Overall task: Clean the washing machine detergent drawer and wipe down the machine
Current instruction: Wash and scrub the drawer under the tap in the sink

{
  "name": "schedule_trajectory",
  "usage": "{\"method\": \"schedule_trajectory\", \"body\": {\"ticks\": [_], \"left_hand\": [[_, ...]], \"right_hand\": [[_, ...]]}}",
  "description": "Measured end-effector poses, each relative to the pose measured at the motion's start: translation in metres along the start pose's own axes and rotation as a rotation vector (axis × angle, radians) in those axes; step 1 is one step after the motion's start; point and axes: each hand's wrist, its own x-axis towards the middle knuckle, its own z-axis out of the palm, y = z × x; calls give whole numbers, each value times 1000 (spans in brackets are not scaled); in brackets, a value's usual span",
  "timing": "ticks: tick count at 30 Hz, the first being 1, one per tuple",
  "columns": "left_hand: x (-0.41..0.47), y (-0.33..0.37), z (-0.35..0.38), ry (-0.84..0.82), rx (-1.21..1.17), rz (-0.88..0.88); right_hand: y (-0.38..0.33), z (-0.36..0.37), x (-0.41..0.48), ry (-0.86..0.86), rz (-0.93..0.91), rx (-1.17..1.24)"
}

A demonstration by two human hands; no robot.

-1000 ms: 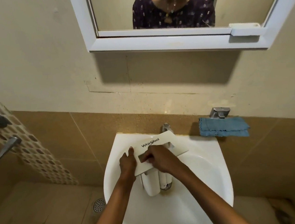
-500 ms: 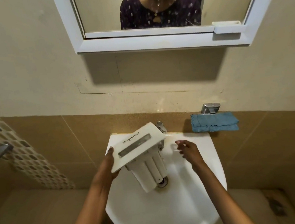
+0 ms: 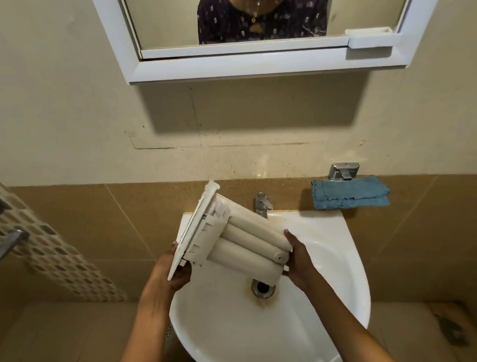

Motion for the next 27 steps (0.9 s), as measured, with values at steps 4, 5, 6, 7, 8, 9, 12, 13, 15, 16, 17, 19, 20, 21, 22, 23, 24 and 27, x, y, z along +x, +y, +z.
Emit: {"method": "schedule_trajectory", "body": {"ticks": [4,5,6,7,8,9,12,13,15,16,17,19,20,21,22,23,24,27], "left_hand": [[13,-14,-16,-80,253,-2],[16,-16,-17,-102,287,-32],[17,-18,-16,-114,302,-76],[17,-19,-15,-144,297,-121],[16,-20,-13,-172,286,-140],[15,-21,-12,-218,283,-142],[14,-16,-15,-154,306,-12],[16,-12,-16,-85,269,62],[20,-3,-15,116,245,260],[20,1,-11,225,279,363],[20,4,-8,310,322,480],[7,5,7,338,493,743],[0,4,13,254,588,855],[-6,2,20,116,679,922],[-9,-1,26,-33,787,938],[-11,-5,31,-174,907,925],[-11,-10,35,-291,1022,891],[-10,-29,42,-477,1114,764]], "right_hand": [[-37,14,-20,75,-288,-127],[-48,20,-29,90,-397,-139],[-58,26,-39,86,-494,-155],[-67,31,-46,80,-575,-187],[-74,38,-56,82,-653,-240],[-80,44,-64,87,-722,-292],[-88,58,-83,152,-863,-510],[-88,60,-86,192,-897,-611],[-87,66,-93,279,-964,-814],[-84,69,-92,312,-981,-895],[-78,73,-90,332,-987,-967],[-66,80,-86,350,-962,-1111],[-60,84,-85,353,-946,-1175],[-54,86,-82,341,-925,-1217],[-48,88,-80,320,-913,-1245],[-43,89,-79,298,-905,-1268],[-39,89,-77,275,-902,-1295],[-27,92,-71,212,-904,-1422]]}}
